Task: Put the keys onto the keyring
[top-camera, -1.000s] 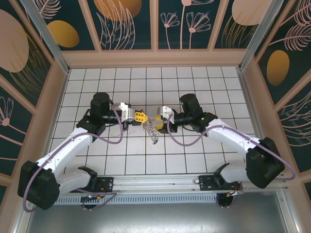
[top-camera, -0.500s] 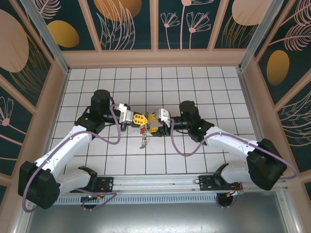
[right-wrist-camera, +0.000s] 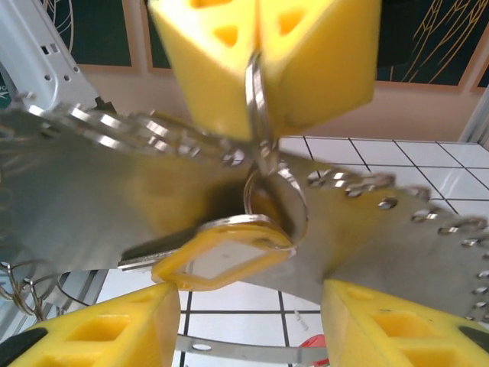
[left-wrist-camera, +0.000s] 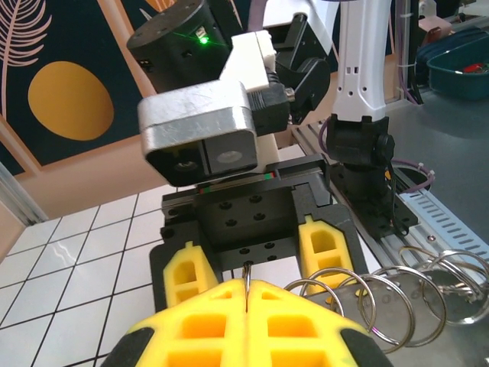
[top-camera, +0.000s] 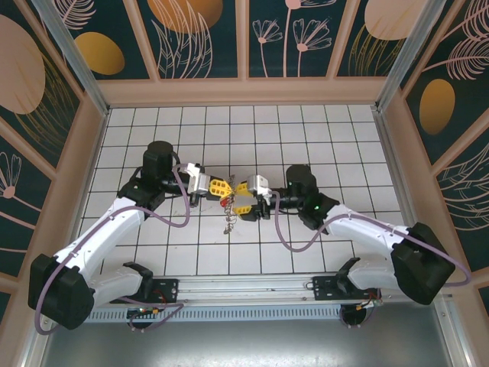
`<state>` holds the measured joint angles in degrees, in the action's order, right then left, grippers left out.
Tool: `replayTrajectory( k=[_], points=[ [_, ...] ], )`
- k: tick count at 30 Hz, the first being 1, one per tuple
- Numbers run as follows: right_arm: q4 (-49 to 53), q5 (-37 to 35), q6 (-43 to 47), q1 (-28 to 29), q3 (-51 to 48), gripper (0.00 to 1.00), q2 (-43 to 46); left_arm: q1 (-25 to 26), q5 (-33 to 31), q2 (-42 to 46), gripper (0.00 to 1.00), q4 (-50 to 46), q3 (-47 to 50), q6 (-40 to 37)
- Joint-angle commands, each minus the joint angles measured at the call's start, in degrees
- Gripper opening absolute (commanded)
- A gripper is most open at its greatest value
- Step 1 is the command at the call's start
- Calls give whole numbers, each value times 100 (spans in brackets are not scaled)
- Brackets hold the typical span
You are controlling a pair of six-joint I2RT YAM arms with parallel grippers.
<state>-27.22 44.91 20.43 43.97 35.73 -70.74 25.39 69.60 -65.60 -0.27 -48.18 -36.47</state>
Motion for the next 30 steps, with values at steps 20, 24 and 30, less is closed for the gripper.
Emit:
replayTrajectory(
  k=[20, 24, 30],
  points=[
    [-315, -1078, 77, 297, -57, 46, 370, -60, 27, -13, 0, 12, -282, -100],
    [-501, -1373, -19, 526, -83, 47, 309, -60, -10, -96, 0, -30, -357, -31],
    [-565, -2097, 49, 692, -101, 34, 359, -61, 9, -128, 0, 1, -394, -27]
  ],
)
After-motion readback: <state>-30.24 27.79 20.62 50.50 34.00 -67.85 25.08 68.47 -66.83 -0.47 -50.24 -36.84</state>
